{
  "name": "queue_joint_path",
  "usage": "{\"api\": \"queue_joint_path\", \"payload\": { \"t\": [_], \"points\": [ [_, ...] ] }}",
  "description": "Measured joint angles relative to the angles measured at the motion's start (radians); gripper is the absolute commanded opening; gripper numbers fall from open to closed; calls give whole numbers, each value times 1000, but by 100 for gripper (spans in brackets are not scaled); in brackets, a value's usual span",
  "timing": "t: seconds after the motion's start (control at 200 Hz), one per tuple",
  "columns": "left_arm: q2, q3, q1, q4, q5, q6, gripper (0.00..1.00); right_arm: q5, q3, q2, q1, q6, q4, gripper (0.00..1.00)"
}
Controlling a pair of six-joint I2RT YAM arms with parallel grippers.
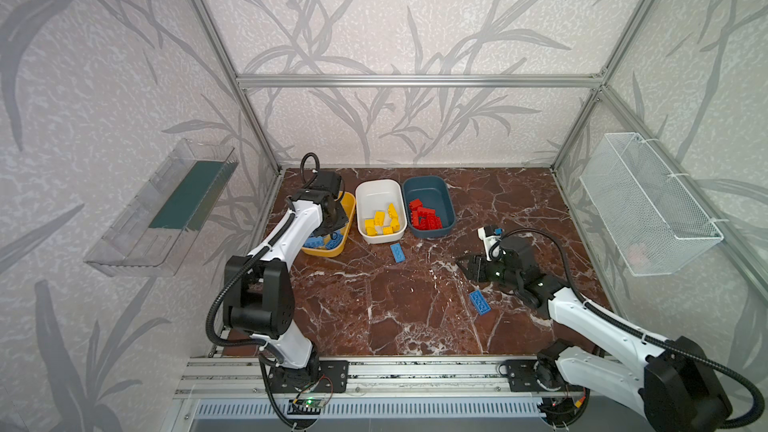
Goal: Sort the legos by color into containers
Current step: 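Carry the blue brick over the yellow tub and open the left gripper, then withdraw the left gripper while the right gripper moves to the flat blue plate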
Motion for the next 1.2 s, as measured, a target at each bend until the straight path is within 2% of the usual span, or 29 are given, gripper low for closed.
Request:
{"api": "queue_joint_path", "payload": {
  "t": [0.13, 0.265, 0.345, 0.405, 0.52, 0.77, 0.955, 1.2],
  "points": [
    [24, -2, 57, 2, 31, 0, 31, 0, 0, 0, 0, 0, 0, 59],
    [29, -2, 66, 9, 53, 0, 33, 0, 0, 0, 0, 0, 0, 59],
    [30, -2, 71, 14, 63, 0, 43, 0, 0, 0, 0, 0, 2, 59],
    [30, -2, 78, 17, 69, 2, 56, 0, 0, 0, 0, 0, 2, 59],
    [32, -2, 89, 22, 79, 4, 68, 0, 0, 0, -2, 1, 3, 60],
    [-7, -37, 93, 51, 83, 3, 78, -28, 0, -2, -2, -2, 6, 65],
    [-115, -79, 50, 56, 73, 3, 81, -46, 21, 5, 35, -35, -24, 76],
    [-344, -98, -90, 51, 30, 15, 85, 63, 220, 100, 220, -111, -156, 83]
  ]
}}
